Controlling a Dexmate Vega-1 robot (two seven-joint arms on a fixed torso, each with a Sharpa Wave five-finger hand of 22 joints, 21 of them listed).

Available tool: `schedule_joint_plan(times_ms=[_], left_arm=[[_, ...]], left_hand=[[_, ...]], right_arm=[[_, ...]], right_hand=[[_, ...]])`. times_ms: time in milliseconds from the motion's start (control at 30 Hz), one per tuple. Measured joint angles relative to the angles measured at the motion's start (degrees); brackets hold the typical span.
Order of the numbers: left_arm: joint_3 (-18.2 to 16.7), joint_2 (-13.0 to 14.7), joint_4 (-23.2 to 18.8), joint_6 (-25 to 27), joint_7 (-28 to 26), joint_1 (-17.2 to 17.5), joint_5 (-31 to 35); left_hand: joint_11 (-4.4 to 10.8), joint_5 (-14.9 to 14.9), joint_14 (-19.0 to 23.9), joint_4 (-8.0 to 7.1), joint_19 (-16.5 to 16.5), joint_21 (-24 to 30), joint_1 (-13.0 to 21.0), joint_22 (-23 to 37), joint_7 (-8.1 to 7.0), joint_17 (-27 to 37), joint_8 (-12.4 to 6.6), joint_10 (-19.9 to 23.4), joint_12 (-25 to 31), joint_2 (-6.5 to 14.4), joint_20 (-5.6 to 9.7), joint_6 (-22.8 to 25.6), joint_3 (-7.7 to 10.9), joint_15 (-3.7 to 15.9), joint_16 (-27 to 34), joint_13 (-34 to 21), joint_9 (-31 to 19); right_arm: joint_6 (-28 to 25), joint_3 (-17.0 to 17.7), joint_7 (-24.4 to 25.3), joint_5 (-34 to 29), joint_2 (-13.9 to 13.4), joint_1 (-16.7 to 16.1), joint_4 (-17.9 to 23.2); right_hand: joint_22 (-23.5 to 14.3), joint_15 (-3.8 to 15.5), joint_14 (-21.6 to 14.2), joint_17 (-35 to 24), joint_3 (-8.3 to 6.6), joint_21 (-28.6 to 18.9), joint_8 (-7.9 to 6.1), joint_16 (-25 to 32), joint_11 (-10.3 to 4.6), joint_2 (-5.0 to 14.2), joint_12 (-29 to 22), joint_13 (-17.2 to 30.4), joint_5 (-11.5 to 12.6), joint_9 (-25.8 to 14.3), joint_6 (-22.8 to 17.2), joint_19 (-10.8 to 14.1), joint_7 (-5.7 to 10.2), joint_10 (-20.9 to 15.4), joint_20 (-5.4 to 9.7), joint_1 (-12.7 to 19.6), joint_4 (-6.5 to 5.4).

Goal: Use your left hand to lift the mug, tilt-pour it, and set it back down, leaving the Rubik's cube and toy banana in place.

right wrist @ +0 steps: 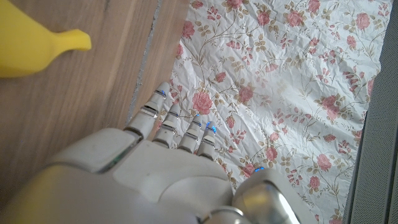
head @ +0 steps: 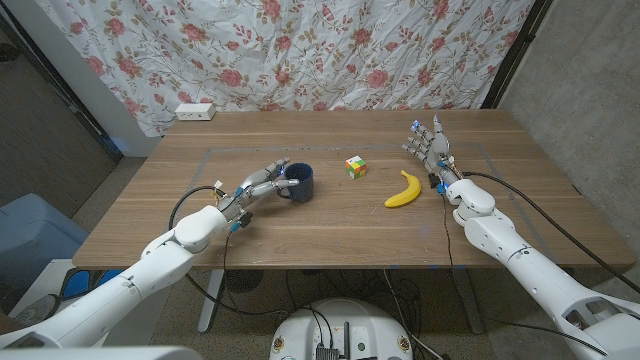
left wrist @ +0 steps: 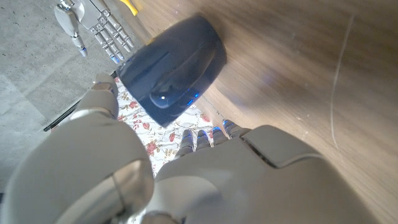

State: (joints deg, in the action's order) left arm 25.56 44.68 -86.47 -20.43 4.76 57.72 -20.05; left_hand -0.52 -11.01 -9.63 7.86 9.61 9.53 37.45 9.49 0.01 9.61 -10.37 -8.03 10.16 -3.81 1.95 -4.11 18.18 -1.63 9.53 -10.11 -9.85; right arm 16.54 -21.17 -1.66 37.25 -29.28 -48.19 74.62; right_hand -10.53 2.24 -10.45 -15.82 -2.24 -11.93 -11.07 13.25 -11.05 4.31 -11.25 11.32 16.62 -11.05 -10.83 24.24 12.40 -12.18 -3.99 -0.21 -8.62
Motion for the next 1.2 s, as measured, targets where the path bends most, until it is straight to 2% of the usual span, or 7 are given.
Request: schedule_joint_plan(times_ms=[167, 400, 500, 1200], left_arm=[[-0.9, 0.3, -0.1, -0.2, 1.1, 0.1, -1.9], [-2.0, 0.3, 0.5, -0.3, 2.9, 0.1, -5.2], [-2.4, 0.1, 1.0, -0.4, 3.5, 0.1, -6.4], [-4.2, -4.1, 9.2, -1.2, 8.2, -4.2, -14.0]], left_hand=[[0.11, 0.2, -0.2, -0.24, 0.0, 0.0, -1.5, 0.0, -0.01, 0.0, 0.22, -1.5, 0.0, 0.4, 0.00, -1.2, -0.24, -0.22, 0.0, 0.0, 0.0], [0.10, 0.2, -0.2, -0.25, 0.1, 0.0, -2.8, 0.0, 0.09, 0.0, 0.22, -1.5, 0.0, 0.8, -1.34, -1.7, -0.23, -0.63, 0.0, 0.0, 0.0], [0.10, 0.2, -0.2, -0.65, 0.1, 0.0, -3.1, 0.0, 0.00, 0.0, 0.22, -1.5, 0.0, 1.1, -1.35, -1.8, -0.28, -0.63, 0.0, 0.0, 0.0], [0.32, 0.6, -0.2, -1.12, 0.1, 0.5, -5.3, 0.0, -0.01, 0.0, -0.03, -1.7, 0.3, 2.6, -1.34, -1.4, -0.29, -0.63, 0.5, 0.3, 0.0]], right_arm=[[0.0, 0.0, 0.0, 0.0, 0.0, 0.0, 0.0], [0.0, 0.0, 0.0, 0.0, 0.0, 0.0, 0.0], [0.0, 0.0, 0.0, 0.0, 0.0, 0.0, 0.1], [0.0, 0.0, 0.0, 0.0, 0.0, 0.0, 0.1]], right_hand=[[0.0, 0.00, 0.0, 0.0, 0.00, 0.0, 0.00, 0.0, 0.00, 0.00, 0.0, 0.0, 0.0, 0.0, 0.0, 0.0, 0.00, 0.0, 0.00, 0.0, 0.00], [0.0, 0.00, 0.0, 0.0, 0.00, 0.0, 0.00, 0.0, 0.00, 0.00, 0.0, 0.0, 0.0, 0.0, 0.0, 0.0, 0.00, 0.0, 0.00, 0.0, 0.00], [0.0, 0.00, 0.0, 0.0, 0.00, 0.0, 0.00, 0.0, 0.00, 0.00, 0.0, 0.0, 0.0, 0.0, 0.0, 0.0, 0.00, 0.0, 0.00, 0.0, 0.00], [0.0, 0.00, 0.0, 0.0, 0.00, 0.0, 0.00, 0.0, 0.00, 0.00, 0.0, 0.0, 0.0, 0.0, 0.0, 0.0, 0.00, 0.0, 0.00, 0.0, 0.00]])
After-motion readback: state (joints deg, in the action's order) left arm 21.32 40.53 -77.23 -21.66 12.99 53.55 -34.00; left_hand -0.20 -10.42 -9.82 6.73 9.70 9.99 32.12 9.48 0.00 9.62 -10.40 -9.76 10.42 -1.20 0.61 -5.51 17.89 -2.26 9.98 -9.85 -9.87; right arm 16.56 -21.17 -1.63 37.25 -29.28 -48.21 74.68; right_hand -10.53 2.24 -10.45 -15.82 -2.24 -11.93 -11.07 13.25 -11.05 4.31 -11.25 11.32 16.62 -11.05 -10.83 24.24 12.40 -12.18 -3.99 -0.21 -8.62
